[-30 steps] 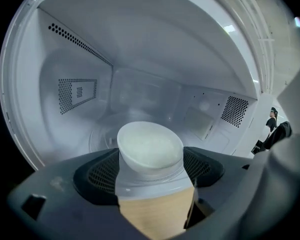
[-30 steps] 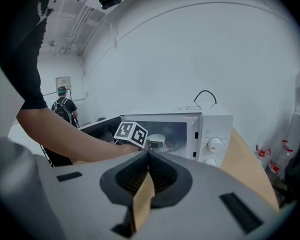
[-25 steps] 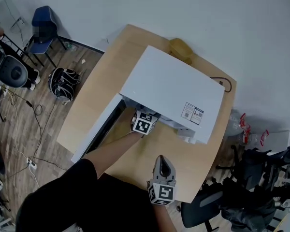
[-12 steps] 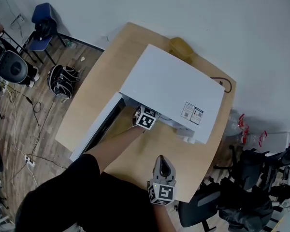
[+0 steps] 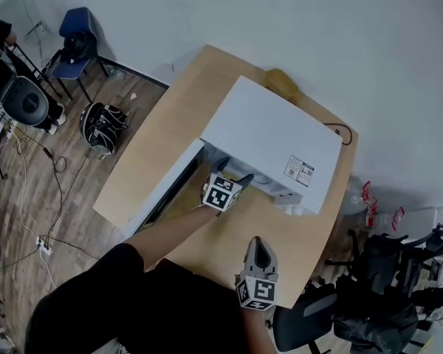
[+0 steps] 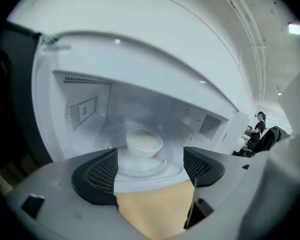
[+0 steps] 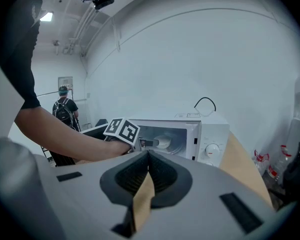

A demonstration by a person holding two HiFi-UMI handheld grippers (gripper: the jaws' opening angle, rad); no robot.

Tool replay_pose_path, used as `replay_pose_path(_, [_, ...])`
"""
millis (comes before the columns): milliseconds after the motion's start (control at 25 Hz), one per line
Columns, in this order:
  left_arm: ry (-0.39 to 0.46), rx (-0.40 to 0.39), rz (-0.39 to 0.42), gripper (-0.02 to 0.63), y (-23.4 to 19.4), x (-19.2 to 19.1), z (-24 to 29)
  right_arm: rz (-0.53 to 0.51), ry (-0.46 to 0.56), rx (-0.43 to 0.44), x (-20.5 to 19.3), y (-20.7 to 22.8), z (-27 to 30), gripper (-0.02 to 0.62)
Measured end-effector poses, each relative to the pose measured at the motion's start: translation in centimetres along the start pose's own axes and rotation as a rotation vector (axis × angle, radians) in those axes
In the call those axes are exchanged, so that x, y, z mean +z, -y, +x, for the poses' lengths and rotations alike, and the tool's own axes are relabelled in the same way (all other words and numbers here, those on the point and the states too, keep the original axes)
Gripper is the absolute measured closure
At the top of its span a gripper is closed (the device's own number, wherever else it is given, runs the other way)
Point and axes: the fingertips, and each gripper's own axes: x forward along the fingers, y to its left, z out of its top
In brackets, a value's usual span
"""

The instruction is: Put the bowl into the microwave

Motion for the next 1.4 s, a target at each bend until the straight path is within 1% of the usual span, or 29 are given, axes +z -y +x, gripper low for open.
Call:
replay_pose_path(80, [0.004,-0.033,-0.023,0.224,1.3,-0.2,-2.5,0.002,0.01,-0.007,0.0,-0.3,-1.0,0.535])
replay_pose_path(200, [0.017,-0.106,-0.091,0.224,3.8,-0.5,-6.8,0.024,0.039,-0.024,0.3,-0.8,-2.5,0.535])
replay_pose_path(320, [0.072,-0.197,-0.175,0.224,6.9,0.0,-11.6,0.021,0.07,-0.044,0.6,-1.0,-4.2,0.535])
replay_pose_path(480, [0.139,-0.306,-0.276,0.225,10.9,0.1,-18.6,0.015,0.1,-0.119,0.6,-0.2,-7.7,0.535])
replay_pose_path(560, [0.169,-0.352,-0.314,0.228,12.5,-0.1,-21.7,0.006,0.099,-0.139,0.1,-0.2,-9.4,0.535])
replay_pose_path(600, [0.188,-0.372,-0.318,0.232,13.0,0.0,-23.0,0.0,0.097,-0.144,-0.1,-0.3,-9.9,0.535])
replay_pose_path(640, [0.21,-0.385,-0.311,0.25,13.3,0.3,-24.2,-0.001,0.096,-0.146,-0.4,-0.7,-10.5,0.535])
replay_pose_path(680, [0.231,-0.391,-0.294,0.315,13.4,0.5,-25.3,0.002,0.097,-0.148,-0.6,-1.1,-11.0,0.535])
replay_pose_path(720, [0.249,-0.391,-0.272,0.435,13.6,0.6,-26.3,0.007,0.096,-0.149,-0.9,-1.5,-11.7,0.535])
replay_pose_path(760, [0.259,-0.388,-0.251,0.533,14.0,0.6,-27.2,0.012,0.095,-0.149,-1.2,-1.9,-12.5,0.535])
replay_pose_path(840, [0.257,-0.376,-0.202,0.55,15.1,0.2,-28.8,0.013,0.097,-0.141,-1.4,-2.6,-13.9,0.535])
replay_pose_path(880, [0.26,-0.371,-0.171,0.57,15.7,0.0,-29.7,0.009,0.105,-0.133,-1.2,-2.8,-14.4,0.535])
replay_pose_path(920, [0.279,-0.368,-0.139,0.581,16.4,0.1,-30.6,0.003,0.119,-0.121,-0.8,-3.1,-14.8,0.535])
replay_pose_path(1000, [0.348,-0.351,-0.084,0.583,17.6,0.8,-32.7,-0.012,0.153,-0.094,0.3,-3.5,-15.3,0.535])
replay_pose_path(1080, [0.389,-0.302,-0.039,0.586,18.9,1.3,-34.4,-0.036,0.154,-0.085,1.0,-3.6,-16.2,0.535])
replay_pose_path(1160, [0.395,-0.252,-0.005,0.586,20.4,1.2,-36.0,-0.063,0.134,-0.082,1.4,-3.6,-17.6,0.535])
replay_pose_path(1240, [0.398,-0.212,0.019,0.586,22.3,0.8,-37.6,-0.06,0.131,-0.052,1.6,-3.7,-19.6,0.535])
replay_pose_path(1400, [0.412,-0.172,0.051,0.587,26.5,-1.1,-40.6,-0.046,0.158,0.013,0.7,-4.4,-24.6,0.535])
